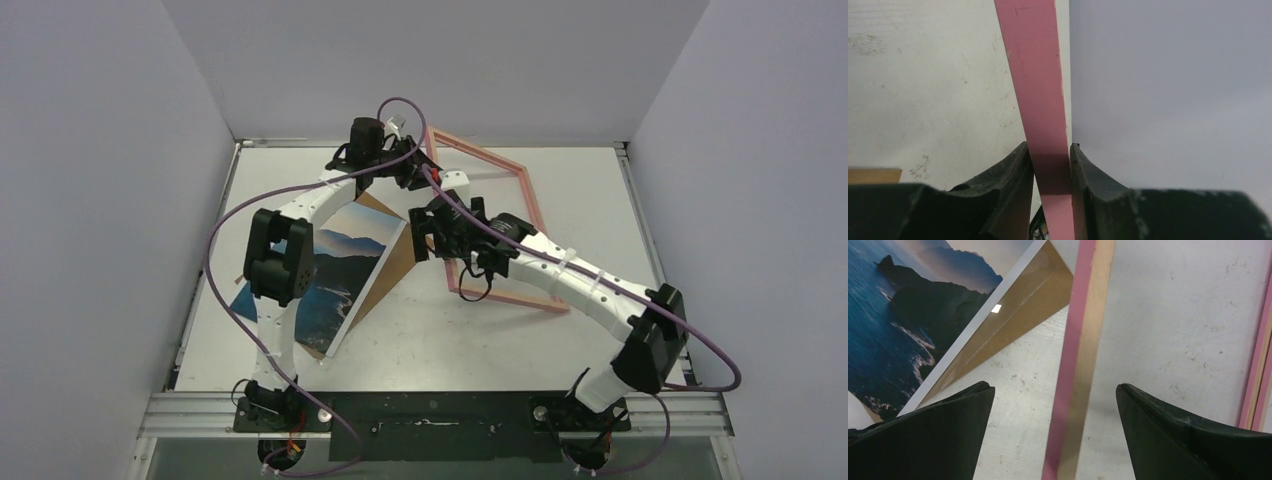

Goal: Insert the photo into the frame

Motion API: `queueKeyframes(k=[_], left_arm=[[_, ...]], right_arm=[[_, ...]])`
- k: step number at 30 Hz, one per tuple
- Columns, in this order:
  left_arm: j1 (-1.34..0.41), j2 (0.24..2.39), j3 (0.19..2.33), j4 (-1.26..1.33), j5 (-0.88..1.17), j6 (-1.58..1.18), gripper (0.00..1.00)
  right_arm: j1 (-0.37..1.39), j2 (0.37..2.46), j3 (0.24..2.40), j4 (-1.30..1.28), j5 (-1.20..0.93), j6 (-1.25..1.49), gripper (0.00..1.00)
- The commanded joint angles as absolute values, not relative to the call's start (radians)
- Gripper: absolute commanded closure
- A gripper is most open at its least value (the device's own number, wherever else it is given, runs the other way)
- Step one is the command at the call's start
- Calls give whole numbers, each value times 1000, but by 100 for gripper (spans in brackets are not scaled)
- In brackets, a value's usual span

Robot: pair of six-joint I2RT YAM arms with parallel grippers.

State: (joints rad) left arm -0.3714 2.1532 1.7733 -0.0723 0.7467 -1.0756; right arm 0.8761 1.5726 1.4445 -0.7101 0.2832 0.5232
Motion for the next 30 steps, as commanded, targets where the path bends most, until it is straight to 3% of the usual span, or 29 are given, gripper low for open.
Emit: queueKeyframes(k=[1, 12, 17, 22, 30], left_arm=[[-346, 2221, 1846, -53, 821, -975, 100], [-356, 2439, 1940, 31, 822, -985, 100], [-374, 2496, 2008, -80, 788, -938, 100], [-398, 2526, 2121, -375, 647, -796, 80], [-421, 2554, 2131, -477, 583, -790, 80]], right_arm=[[863, 1392, 1349, -554, 311, 556, 3], [655, 1218, 1125, -641, 351, 775, 8], [618, 1227, 1087, -644, 321, 805, 8], [601, 1267, 1089, -647, 300, 808, 8], [579, 1301, 1077, -626, 264, 816, 9]])
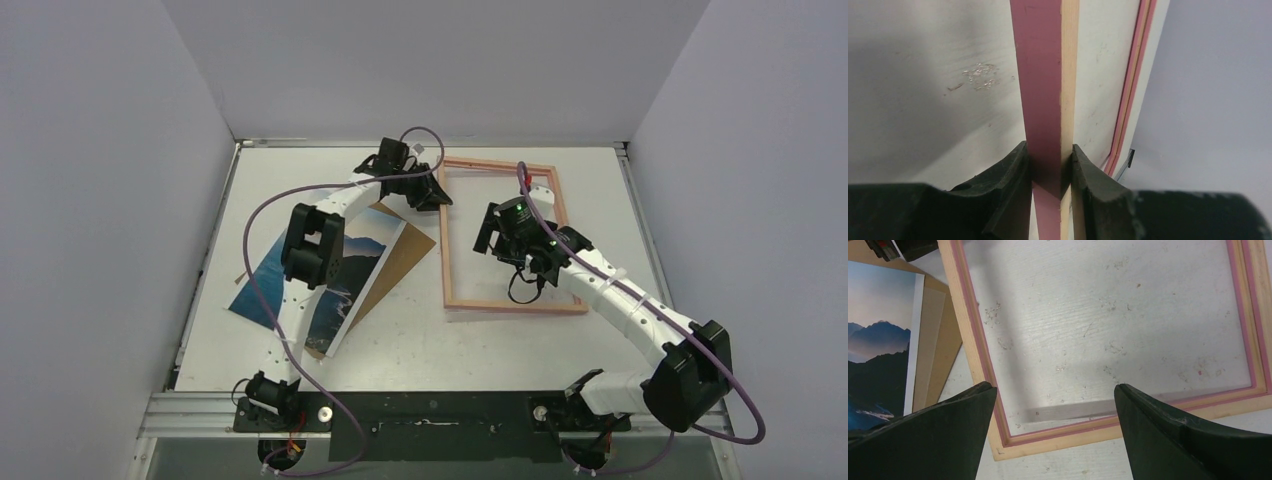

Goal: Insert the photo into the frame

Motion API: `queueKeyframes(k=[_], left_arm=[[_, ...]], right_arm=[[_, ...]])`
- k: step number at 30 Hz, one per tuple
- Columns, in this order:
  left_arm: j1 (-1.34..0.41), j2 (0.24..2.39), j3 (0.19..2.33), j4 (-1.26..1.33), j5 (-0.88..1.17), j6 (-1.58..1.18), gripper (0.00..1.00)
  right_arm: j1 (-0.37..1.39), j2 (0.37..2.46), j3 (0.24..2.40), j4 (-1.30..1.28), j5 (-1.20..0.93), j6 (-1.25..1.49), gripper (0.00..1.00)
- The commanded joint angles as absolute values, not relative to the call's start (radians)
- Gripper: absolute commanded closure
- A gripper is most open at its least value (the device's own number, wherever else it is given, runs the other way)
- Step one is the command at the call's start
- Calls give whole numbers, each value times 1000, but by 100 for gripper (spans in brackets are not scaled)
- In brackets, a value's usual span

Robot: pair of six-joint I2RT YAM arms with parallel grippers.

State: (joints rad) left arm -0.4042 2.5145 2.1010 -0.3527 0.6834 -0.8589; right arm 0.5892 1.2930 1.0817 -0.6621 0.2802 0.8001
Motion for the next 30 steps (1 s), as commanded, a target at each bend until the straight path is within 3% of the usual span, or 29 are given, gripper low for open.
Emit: queueKeyframes(k=[1, 6, 12, 20, 27, 30], left_arm=[[-425, 2563, 2141, -491, 580, -787, 79], [-430, 2600, 2226, -605, 541, -749, 72], [-428, 2613, 2371, -791, 445, -654, 49], [-391, 2499, 2398, -923, 410, -543, 39], [-327, 2230, 2176, -962, 313, -432, 35], [-293, 2098, 1991, -919, 259, -423, 35]], right_arm=[[577, 1303, 1076, -625, 262, 816, 9], [567, 1316, 1074, -627, 251, 818, 9], [553, 1328, 1073, -640, 239, 824, 9], [511, 1353, 1093, -645, 202, 803, 9], [471, 1433, 1135, -599, 49, 721, 9], [488, 1505, 1173, -543, -66, 725, 16]])
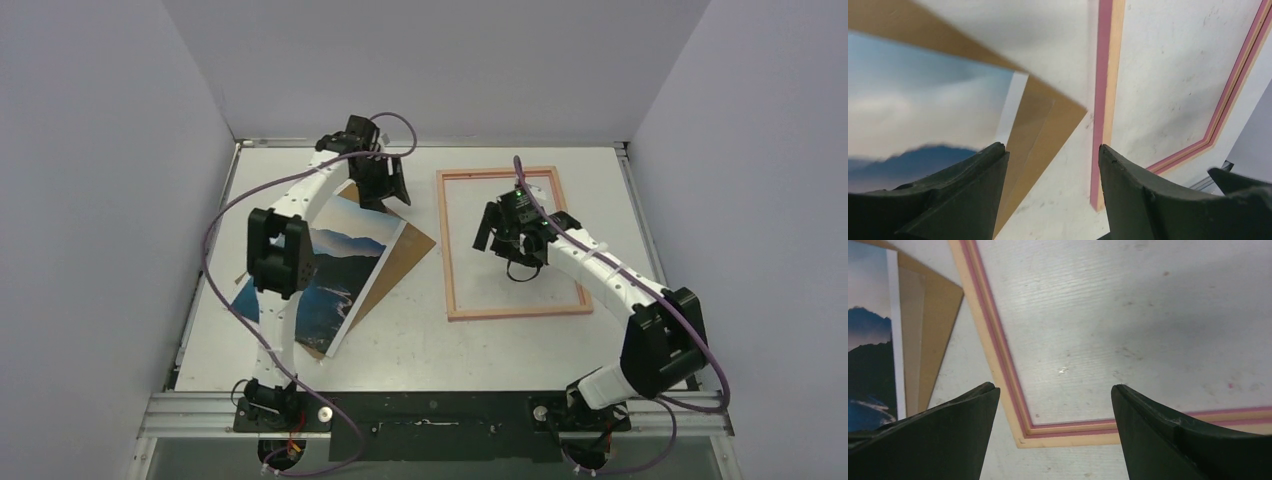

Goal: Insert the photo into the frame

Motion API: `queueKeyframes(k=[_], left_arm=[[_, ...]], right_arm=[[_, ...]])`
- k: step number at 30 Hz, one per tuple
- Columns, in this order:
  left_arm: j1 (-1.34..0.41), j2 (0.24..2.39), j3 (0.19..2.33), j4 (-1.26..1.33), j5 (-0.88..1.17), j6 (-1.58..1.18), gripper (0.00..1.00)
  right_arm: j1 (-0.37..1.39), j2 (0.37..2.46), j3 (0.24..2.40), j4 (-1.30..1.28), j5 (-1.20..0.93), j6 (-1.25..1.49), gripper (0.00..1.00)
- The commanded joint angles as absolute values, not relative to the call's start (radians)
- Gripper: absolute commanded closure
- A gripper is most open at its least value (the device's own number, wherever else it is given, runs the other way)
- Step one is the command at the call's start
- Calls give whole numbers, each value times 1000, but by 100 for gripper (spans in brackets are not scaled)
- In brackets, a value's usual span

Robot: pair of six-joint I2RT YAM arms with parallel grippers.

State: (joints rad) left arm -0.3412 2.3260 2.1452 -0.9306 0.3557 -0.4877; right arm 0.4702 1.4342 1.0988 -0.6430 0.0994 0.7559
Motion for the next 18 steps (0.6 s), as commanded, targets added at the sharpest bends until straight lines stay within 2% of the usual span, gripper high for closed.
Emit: queueKeyframes(k=[1, 8, 18], left_arm=[[-280, 2057, 1932, -903, 245, -429, 36], [-227, 1872, 1572, -835, 158, -443, 40], [-159, 1746, 1317, -818, 74, -483, 42]], right_arm=[[498, 1530, 1186, -518, -91, 740, 18], [600, 1716, 1231, -278, -250, 959, 31], [732, 1900, 1266, -92, -363, 1210, 30]])
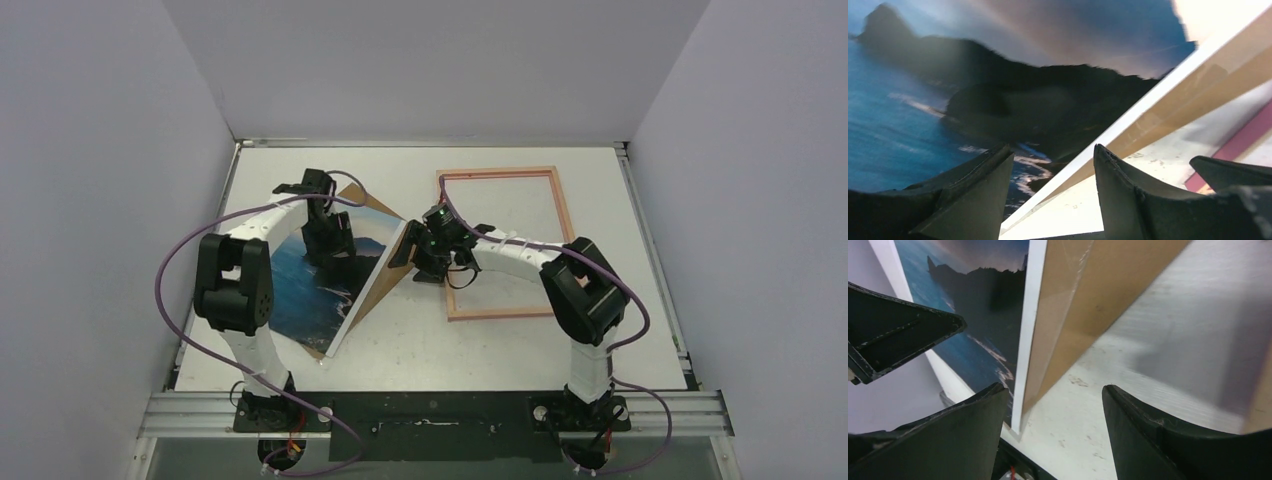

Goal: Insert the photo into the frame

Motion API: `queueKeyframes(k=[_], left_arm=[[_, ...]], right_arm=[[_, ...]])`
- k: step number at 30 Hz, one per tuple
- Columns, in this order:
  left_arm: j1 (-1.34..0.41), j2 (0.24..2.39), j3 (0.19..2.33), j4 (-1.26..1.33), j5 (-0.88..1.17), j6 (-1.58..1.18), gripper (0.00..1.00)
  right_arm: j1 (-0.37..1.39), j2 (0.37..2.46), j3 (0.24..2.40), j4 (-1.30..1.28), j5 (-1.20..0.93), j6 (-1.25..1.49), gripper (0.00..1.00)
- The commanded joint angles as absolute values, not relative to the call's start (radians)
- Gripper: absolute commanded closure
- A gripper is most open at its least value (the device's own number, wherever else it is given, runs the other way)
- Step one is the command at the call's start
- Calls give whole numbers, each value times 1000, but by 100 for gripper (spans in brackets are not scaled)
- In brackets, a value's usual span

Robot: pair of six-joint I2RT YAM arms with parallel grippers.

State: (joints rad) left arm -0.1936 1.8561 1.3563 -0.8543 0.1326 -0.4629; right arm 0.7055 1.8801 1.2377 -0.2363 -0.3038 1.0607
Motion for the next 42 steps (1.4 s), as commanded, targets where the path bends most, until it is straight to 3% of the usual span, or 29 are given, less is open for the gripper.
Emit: queueKeyframes(k=[1, 2, 4, 11, 19, 26, 31, 42], left_arm=[[-153, 1740, 1300, -825, 57, -492, 43], [-150, 1733, 1283, -829, 46, -502, 45], [-145, 1722, 1243, -821, 40, -514, 59], [-151, 1767, 1144, -774, 97, -532, 64], [-190, 1786, 1073, -723, 139, -589, 64], [-229, 1783, 1027, -686, 172, -654, 65], [-227, 1741, 1051, -716, 128, -649, 65], [-217, 1521, 1121, -915, -35, -618, 47]], right_arm=[[743, 1907, 1264, -87, -360, 1228, 30], [754, 1913, 1264, -94, -348, 1240, 30], [773, 1921, 1264, -111, -328, 1253, 30], [793, 1908, 1233, -169, -258, 1237, 29], [799, 1896, 1170, -126, -243, 1259, 28], [823, 1910, 1127, -26, -280, 1318, 43], [853, 1929, 1101, 46, -306, 1376, 44], [985, 1946, 1075, 119, -293, 1502, 48]])
